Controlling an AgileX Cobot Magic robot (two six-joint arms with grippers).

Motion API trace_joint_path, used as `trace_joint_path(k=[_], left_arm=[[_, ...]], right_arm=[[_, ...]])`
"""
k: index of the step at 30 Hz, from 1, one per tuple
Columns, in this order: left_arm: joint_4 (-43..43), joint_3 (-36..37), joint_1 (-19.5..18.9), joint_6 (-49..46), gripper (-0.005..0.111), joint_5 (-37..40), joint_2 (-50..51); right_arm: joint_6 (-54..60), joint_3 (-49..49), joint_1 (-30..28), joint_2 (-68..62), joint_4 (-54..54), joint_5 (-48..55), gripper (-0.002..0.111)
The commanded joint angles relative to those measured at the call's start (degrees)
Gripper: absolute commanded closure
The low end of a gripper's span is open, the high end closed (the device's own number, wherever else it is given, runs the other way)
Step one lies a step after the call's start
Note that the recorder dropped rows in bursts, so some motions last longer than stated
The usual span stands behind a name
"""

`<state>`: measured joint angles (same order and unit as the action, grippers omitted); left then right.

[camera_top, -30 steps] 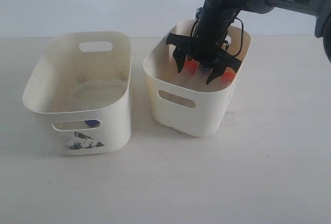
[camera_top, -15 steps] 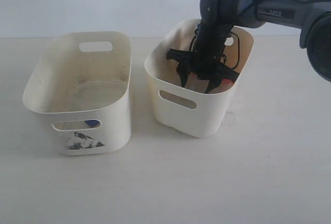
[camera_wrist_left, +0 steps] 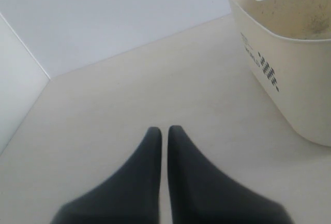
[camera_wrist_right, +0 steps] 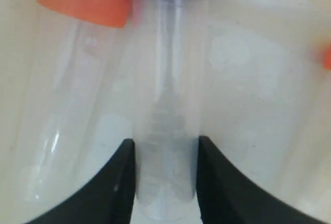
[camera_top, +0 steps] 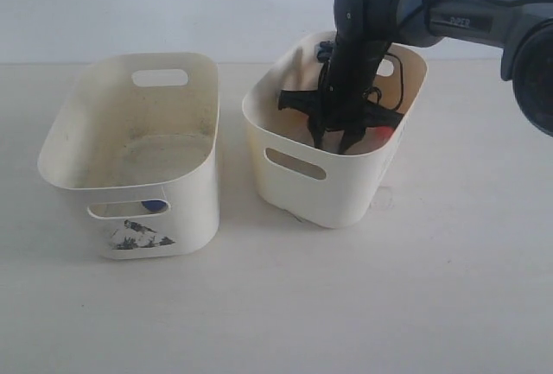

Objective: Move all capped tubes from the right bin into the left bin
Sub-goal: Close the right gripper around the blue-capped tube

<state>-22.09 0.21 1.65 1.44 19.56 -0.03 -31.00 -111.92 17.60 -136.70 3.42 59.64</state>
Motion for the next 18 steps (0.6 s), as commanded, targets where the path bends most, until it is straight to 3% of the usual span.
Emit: trace_joint_path(k=[1, 18], left_arm=[[0.2, -0.2, 0.2, 0.5, 0.102, -0.2, 0.0], [0.2, -0.2, 0.2, 0.5, 0.102, -0.2, 0.0]], right_arm=[[10.9, -0.2, -0.5, 0.0, -1.6, 5.6, 0.108], [26.5, -0.3, -0.5, 3.2, -4.1, 10.3, 0.108]])
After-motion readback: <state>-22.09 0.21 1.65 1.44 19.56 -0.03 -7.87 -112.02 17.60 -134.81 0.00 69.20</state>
